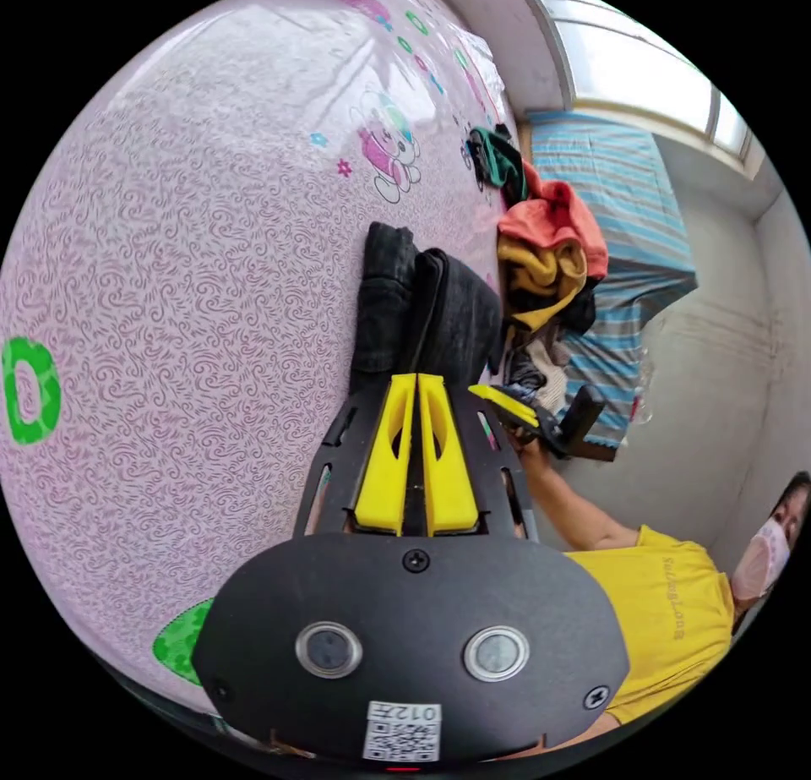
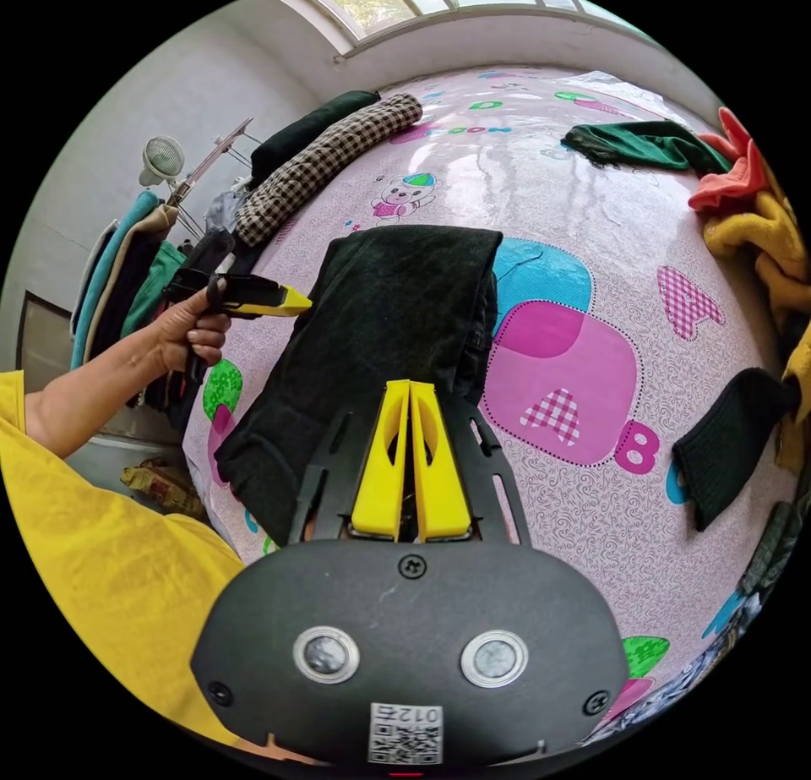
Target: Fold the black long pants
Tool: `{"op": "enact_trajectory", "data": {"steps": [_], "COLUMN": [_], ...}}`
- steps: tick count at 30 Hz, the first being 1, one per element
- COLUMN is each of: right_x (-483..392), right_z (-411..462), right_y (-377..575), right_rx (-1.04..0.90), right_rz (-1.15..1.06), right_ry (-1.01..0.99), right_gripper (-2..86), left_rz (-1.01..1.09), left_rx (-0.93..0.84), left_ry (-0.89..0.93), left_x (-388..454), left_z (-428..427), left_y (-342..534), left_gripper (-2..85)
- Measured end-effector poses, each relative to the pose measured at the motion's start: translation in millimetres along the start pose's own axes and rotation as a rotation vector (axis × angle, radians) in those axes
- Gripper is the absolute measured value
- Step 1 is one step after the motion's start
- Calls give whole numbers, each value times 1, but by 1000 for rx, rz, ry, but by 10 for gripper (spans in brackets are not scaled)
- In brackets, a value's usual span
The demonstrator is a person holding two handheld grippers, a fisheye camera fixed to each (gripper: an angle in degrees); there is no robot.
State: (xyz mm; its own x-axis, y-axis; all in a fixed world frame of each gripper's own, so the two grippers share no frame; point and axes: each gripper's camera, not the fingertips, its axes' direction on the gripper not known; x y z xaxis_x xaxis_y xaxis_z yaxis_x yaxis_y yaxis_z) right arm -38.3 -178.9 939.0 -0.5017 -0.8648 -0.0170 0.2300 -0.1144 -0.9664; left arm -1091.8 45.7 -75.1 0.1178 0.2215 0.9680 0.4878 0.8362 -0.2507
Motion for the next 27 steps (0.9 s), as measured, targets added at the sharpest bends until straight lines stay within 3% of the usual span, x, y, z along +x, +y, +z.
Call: {"op": "enact_trajectory", "data": {"steps": [5, 10, 15, 23, 27], "right_x": [4, 3, 5, 7, 1], "right_z": [-4, -7, -11, -16, -17], "right_y": [2, 2, 5, 6, 1], "right_rx": [2, -1, 12, 7, -23], "right_rz": [4, 3, 12, 21, 2], "right_ry": [-3, 14, 6, -8, 16], "right_gripper": [0, 0, 1, 0, 0], "left_rz": [50, 71, 107, 68, 224], "left_rx": [-20, 67, -31, -6, -101], "left_ry": [-102, -196, -215, -155, -392], "left_x": [17, 39, 58, 66, 123], "left_z": [-1, -18, -15, -45, -58], "left_y": [-4, -10, -29, -34, -53], "left_gripper": [10, 16, 17, 3, 1]}}
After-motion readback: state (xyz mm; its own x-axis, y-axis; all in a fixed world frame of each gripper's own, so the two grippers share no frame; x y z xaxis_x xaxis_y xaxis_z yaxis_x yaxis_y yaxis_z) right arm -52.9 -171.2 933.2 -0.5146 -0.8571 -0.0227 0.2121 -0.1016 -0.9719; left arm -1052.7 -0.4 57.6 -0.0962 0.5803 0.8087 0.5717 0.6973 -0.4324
